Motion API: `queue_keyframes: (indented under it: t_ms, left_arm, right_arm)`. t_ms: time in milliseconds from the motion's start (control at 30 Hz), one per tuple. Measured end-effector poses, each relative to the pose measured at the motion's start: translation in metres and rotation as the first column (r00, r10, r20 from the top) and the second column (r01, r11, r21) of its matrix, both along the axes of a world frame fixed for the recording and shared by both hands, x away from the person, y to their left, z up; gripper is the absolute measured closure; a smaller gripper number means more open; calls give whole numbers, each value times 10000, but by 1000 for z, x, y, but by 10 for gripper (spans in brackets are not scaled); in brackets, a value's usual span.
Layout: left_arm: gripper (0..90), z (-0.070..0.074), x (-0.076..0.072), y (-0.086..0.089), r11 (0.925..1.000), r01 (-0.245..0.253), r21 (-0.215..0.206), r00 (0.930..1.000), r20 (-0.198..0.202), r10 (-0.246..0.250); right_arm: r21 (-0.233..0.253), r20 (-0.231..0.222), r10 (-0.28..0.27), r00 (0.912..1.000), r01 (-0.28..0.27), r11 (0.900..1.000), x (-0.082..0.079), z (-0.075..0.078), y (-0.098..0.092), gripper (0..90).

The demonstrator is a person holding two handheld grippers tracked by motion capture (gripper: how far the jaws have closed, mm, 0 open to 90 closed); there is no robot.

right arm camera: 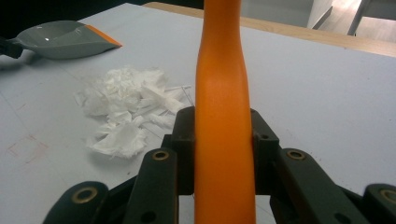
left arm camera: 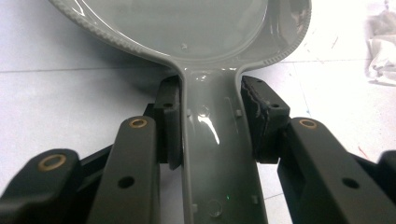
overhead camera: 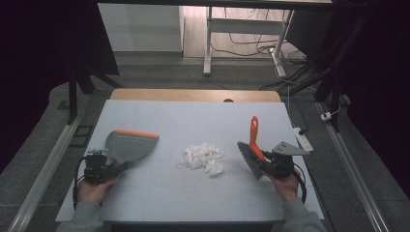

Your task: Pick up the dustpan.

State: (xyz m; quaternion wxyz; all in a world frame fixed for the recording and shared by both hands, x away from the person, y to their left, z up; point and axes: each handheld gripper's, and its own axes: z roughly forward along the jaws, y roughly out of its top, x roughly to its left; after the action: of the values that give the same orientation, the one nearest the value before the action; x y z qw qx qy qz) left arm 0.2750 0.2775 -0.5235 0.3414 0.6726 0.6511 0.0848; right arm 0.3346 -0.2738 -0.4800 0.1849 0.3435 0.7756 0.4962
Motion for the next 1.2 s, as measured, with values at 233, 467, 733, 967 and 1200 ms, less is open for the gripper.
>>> queue_keyframes:
  t_ms: [233,467,733,967,1200]
  left_arm:
    - [616,1,-1,2,10000,-54,17,9996,264,54]
    - [617,2,-2,2,9999,-30,112,9990,442,25]
    - [618,5,-4,3,9999,74,69,9973,725,-79]
    - [618,9,-5,3,9989,476,46,9920,1168,-478]
    - [618,19,-6,4,9914,1308,64,9761,1742,-1299]
  right_arm:
    - [3,-11,-1,10000,1,10000,0,0,0,702]
    - [-2,-2,-5,10000,5,10000,0,0,0,702]
    - [-3,1,-9,10000,9,10000,0,0,0,702]
    - [-18,6,-22,10000,22,10000,0,0,0,702]
    - [-4,14,-27,10000,27,10000,1,0,0,702]
